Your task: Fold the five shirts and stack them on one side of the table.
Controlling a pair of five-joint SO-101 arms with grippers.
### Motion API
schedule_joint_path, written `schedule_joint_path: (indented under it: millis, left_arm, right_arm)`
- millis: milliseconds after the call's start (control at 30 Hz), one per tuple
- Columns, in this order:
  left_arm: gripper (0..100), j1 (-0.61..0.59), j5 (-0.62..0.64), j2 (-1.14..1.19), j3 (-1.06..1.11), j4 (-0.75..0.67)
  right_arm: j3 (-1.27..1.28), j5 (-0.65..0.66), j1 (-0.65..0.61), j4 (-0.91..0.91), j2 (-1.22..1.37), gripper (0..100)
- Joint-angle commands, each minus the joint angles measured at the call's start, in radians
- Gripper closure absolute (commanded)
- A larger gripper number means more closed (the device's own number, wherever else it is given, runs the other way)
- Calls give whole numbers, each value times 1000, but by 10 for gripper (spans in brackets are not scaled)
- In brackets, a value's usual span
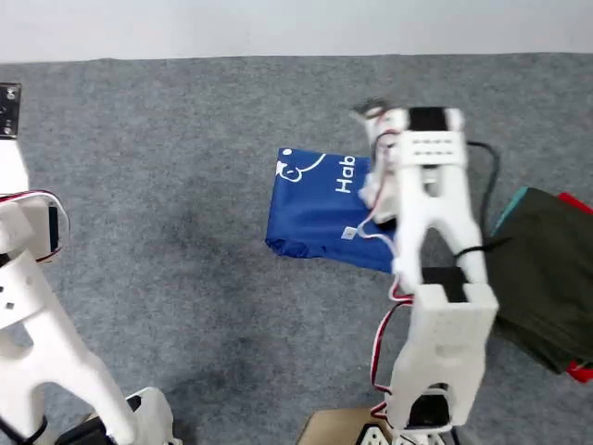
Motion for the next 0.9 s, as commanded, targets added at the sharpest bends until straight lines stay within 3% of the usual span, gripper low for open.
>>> schedule_joint_path:
  millis: [0, 300, 567, 700, 867]
  left_arm:
    - [994, -2, 0, -28, -1, 6]
    - [994, -2, -5, -34, -1, 8]
    - [994, -2, -5, -26, -1, 5]
    - [994, -2, -6, -26, -1, 3]
    - [994, -2, -8, -26, -1, 3]
  right_arm:
    - [18, -48, -53, -61, 56, 988]
    - [26, -58, -41, 65, 151, 988]
    - [23, -52, -50, 64, -84, 988]
    - [23, -51, -77, -47, -182, 987]
    - [23, -11, -24, -308, -142, 987]
